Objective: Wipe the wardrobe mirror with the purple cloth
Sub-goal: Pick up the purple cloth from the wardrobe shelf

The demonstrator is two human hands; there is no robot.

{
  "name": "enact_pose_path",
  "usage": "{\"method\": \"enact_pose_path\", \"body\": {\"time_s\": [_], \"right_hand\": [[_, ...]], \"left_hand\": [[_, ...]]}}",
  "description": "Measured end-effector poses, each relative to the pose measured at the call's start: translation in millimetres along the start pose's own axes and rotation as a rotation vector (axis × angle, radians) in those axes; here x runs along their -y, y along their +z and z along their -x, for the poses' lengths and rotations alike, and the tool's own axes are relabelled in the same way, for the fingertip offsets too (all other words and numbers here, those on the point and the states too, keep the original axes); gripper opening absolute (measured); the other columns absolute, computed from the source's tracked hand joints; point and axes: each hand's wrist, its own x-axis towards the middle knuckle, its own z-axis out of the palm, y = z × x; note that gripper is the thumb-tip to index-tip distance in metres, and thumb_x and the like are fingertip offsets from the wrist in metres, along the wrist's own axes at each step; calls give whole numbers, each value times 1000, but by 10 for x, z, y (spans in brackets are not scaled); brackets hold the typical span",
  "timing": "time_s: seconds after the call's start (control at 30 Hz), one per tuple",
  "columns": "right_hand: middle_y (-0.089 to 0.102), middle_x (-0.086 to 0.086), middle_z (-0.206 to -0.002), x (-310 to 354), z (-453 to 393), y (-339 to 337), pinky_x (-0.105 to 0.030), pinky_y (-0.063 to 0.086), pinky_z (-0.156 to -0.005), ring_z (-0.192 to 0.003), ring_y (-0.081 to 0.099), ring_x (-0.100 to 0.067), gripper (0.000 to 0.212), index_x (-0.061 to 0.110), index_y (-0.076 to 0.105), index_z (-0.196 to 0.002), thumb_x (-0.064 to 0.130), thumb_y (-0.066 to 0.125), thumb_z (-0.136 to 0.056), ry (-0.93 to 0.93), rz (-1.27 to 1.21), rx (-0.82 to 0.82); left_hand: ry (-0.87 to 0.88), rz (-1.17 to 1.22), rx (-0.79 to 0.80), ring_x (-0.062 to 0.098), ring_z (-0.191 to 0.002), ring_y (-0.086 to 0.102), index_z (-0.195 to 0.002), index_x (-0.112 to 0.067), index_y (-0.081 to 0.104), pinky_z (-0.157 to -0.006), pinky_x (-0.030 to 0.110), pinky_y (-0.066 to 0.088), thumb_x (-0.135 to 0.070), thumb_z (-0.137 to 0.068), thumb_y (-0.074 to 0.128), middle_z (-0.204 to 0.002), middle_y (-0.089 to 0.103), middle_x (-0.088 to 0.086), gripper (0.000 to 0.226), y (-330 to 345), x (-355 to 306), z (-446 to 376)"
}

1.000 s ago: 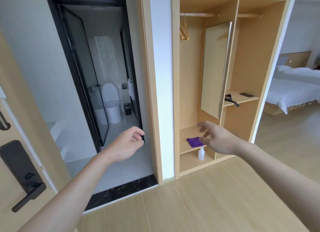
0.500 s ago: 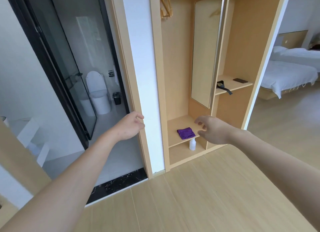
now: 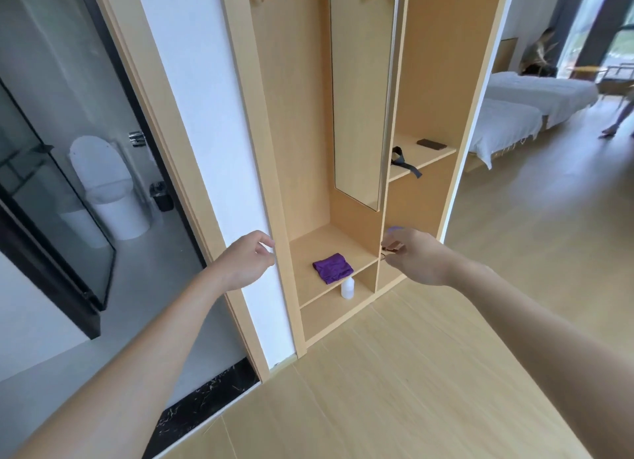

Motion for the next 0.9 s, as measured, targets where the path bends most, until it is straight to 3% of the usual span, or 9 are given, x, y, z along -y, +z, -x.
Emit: {"method": "enact_pose_path", "body": {"time_s": [0.13, 0.27, 0.4, 0.6, 0.8, 0.9], "right_hand": [[55, 3, -115, -101, -299, 56, -28, 43, -89, -103, 57, -19, 32, 16, 59, -128, 23, 58, -97, 66, -25, -16], [55, 4, -120, -379, -573, 129, -26, 40, -85, -110, 56, -18, 31, 20, 57, -129, 25, 56, -98, 123, -7, 20], [56, 3, -125, -798, -1004, 274, -27, 45, -88, -109, 57, -17, 32, 21, 57, -129, 26, 56, -97, 153, -27, 84], [55, 5, -126, -1570, -1863, 297, -25, 41, -85, -106, 54, -15, 34, 22, 56, -131, 28, 54, -98, 139, -27, 172], [57, 1, -129, -2241, -2886, 180, -34, 48, -96, -114, 55, -21, 36, 22, 55, -131, 29, 52, -96, 159, 27, 339], [57, 0, -125, -2413, -3324, 213, -36, 51, -93, -111, 57, -23, 32, 24, 57, -125, 29, 52, -95, 155, 7, 386]], "left_hand": [[6, -23, 87, 9, -94, 56, -128, -24, 52, -70, 23, 42, -23, -97, 50, -121, 54, -4, 30, 216, 69, -519], [-9, -24, 166, 10, -94, 57, -128, -23, 53, -71, 22, 43, -22, -97, 51, -121, 54, -2, 31, 547, 152, -1003], [-55, -16, 219, 11, -89, 57, -128, -22, 52, -69, 24, 43, -21, -97, 52, -119, 53, -2, 31, 867, 165, -1508], [-143, -72, 256, 16, -105, 56, -131, -21, 51, -80, 27, 42, -23, -97, 51, -123, 53, -1, 35, 1318, 15, -2339], [-265, -43, 186, 16, -99, 58, -127, -22, 50, -77, 29, 44, -23, -96, 50, -121, 54, 0, 31, 1567, -170, -3095], [-327, -8, 153, 17, -98, 57, -125, -21, 50, -76, 28, 43, -23, -97, 51, -120, 54, 1, 28, 1699, -171, -3268]]}}
